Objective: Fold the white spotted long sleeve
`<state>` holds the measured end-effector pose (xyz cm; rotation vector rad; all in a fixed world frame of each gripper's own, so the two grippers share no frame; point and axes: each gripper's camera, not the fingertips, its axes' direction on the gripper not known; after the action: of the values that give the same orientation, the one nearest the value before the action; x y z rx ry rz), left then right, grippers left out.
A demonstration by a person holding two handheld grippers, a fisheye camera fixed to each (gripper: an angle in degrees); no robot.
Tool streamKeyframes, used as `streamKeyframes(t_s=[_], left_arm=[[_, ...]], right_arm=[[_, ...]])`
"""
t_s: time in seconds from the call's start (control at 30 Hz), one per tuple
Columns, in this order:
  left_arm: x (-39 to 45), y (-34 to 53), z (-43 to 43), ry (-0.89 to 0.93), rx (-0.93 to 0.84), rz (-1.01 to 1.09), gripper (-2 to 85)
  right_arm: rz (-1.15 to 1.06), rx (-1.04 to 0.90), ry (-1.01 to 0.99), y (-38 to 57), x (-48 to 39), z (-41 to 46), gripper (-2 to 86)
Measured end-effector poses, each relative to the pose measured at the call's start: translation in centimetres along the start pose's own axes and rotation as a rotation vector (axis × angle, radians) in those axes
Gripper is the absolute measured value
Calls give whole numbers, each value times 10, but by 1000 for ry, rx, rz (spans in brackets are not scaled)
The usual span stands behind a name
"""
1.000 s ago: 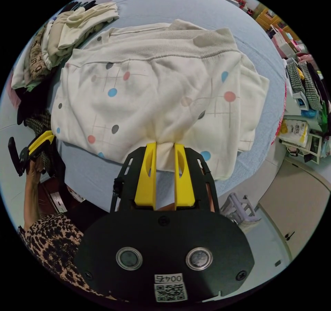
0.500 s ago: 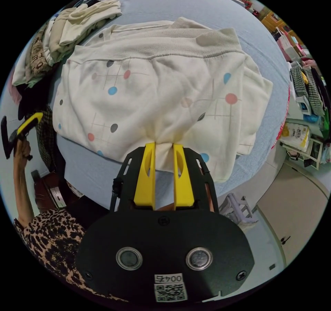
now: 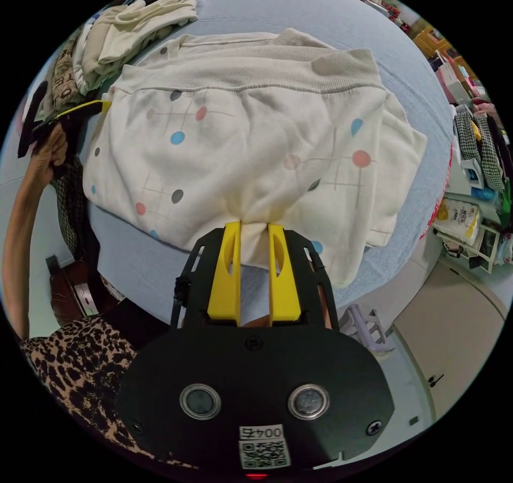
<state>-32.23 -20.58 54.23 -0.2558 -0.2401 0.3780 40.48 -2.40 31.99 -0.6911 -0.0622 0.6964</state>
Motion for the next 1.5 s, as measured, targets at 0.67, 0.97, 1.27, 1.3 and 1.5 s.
streamKeyframes(t_s=[0.67,0.97,1.27,1.3,1.5], left_arm=[[31,-21,35,-149,-26,30,22],[41,-27,40,-167,-37,29,22],[41,-29,42,-165,-44,8,22],[41,-29,42,-160,-44,5,22],[31,-25,40,-114,-32,-23,23]], right_arm=[[-39,242,-203,50,77,-51,72],[-10,434,-77,10,120,-79,94],[-250,404,66,0,101,-74,16],[-250,430,70,3,101,-77,12],[-108,578,63,18,124,-94,-5]])
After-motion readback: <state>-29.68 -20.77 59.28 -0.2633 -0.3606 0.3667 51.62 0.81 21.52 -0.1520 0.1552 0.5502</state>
